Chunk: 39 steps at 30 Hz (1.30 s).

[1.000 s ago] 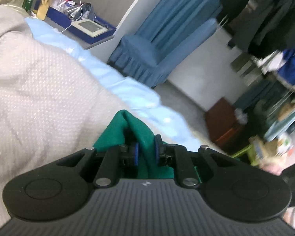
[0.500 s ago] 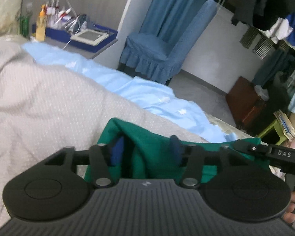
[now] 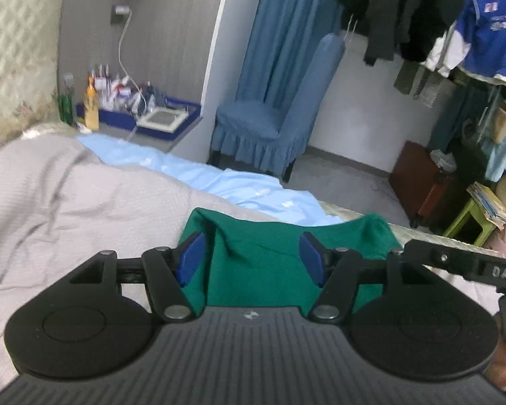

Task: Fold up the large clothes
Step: 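Lower the hoodie onto the bed and open both grippers, then grasp the hood with the right gripper and lift it while left gripper hovers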

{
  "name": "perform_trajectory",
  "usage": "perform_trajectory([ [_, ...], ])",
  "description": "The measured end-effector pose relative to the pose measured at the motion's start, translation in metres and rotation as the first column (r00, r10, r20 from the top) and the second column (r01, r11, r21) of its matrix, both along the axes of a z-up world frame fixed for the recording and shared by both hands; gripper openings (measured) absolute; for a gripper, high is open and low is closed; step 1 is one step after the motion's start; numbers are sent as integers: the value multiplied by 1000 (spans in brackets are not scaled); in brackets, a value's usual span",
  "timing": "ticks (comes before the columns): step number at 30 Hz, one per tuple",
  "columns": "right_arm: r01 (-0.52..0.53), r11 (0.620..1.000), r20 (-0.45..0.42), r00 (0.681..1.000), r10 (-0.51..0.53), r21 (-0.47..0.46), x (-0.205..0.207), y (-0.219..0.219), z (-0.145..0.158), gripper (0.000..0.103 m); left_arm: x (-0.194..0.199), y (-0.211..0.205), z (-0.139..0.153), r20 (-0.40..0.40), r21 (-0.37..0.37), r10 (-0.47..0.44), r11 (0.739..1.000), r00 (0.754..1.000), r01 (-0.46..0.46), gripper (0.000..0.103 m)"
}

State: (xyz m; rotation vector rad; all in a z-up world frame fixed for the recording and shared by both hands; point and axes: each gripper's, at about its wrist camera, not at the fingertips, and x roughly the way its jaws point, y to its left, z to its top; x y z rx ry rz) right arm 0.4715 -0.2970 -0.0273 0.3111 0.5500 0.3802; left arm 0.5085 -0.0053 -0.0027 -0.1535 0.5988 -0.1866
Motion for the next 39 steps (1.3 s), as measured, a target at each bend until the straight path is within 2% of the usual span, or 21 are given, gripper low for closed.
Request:
perform_trajectory([
  [3, -19, 999, 42, 999, 20, -26, -49, 10, 15, 64, -53, -1, 18, 28, -12, 7, 1000, 1000, -6, 68],
  [6, -33, 999, 67, 997, 35, -22, -97, 18, 29, 64, -110, -6, 34, 83, 24, 9, 1000, 996, -11, 68],
  [11, -11, 994, 102, 995, 22, -104, -172, 34, 47, 64, -194, -7, 49, 116, 56, 13, 998, 993, -20, 68],
  [16, -18, 994, 147, 989, 34, -112, -232, 39, 49, 64, -268, -3, 42, 133, 47, 29, 998, 991, -36, 68],
  [18, -9, 993, 163, 986, 28, -118, -252, 39, 42, 64, -296, -6, 34, 144, 66, 33, 997, 989, -43, 68],
  [22, -6, 993, 141, 990, 23, -116, -277, 37, 17, 64, -341, -8, 9, 146, 50, 27, 998, 989, -34, 68],
  [27, -33, 986, 101, 994, 50, -162, -289, 43, -7, 67, -364, -4, -18, 84, 23, 30, 999, 996, -32, 68],
  [31, -43, 983, 73, 996, 57, -180, -278, 53, -18, 67, -361, 5, -28, 70, 54, 40, 998, 997, -44, 68],
  [34, -40, 983, 58, 997, 51, -179, -264, 61, -30, 92, -353, 19, -37, 52, 35, 56, 998, 997, -58, 68],
  [35, -41, 983, 56, 997, 52, -180, -258, 65, -34, 95, -346, 24, -39, 44, 30, 58, 998, 997, -59, 68],
  [39, -68, 968, 39, 996, 80, -240, -229, 88, -53, 95, -330, 42, -51, 18, 7, 71, 997, 997, -71, 68],
])
